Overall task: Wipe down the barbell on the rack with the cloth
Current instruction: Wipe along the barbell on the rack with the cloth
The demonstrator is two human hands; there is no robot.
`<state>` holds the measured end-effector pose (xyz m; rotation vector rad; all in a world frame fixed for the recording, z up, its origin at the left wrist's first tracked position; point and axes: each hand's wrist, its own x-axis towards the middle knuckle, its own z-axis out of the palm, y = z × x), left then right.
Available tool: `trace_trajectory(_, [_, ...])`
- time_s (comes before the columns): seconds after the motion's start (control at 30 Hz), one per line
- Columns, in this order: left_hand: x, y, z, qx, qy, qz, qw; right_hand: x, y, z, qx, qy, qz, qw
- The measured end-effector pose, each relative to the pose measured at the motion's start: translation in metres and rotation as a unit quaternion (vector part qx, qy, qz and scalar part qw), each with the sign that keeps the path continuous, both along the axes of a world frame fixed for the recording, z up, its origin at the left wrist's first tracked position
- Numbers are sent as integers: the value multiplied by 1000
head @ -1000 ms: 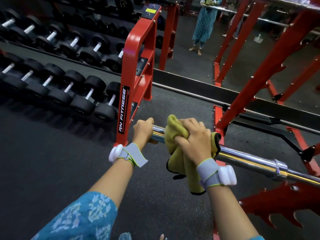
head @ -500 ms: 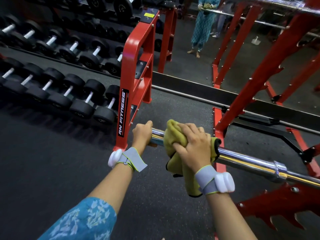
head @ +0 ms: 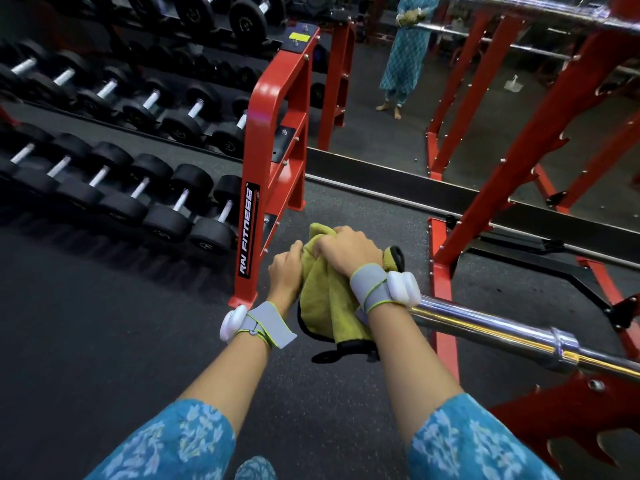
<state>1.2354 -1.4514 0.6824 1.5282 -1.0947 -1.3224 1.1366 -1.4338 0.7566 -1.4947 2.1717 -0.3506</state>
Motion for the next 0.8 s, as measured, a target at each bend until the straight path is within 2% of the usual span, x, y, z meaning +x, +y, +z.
trace_trajectory(0.1, [0,-6,-14,15,72,22,997,8,3,-4,-52,23,44,997])
trace_trajectory(0.17, [-1,-12,-29,10,91,26,995,4,14,-13,-112,66,84,988])
trace_trajectory(0.23, [0,-11,-31,11,96,30,995,0,30,-25,-210,135,117,961])
trace_trajectory(0.3, [1,-6,-21,14,101,31,994,-4,46,-38,-305,155,127,931])
trace_trajectory(0.5, [0,-9,-28,-30,69,-7,997,-5,83,-82,-410,255,121,867])
trace_trajectory(0.6, [1,-3,-24,-41,56,-10,998,1,73,-70,-391,220,83,890])
trace_trajectory(0.73, [-1,5,-23,-43,52,2,998,7,49,-36,-294,170,19,940])
trace_trajectory(0.8, [1,4,-26,-52,41,8,998,7,43,-35,-280,173,27,944])
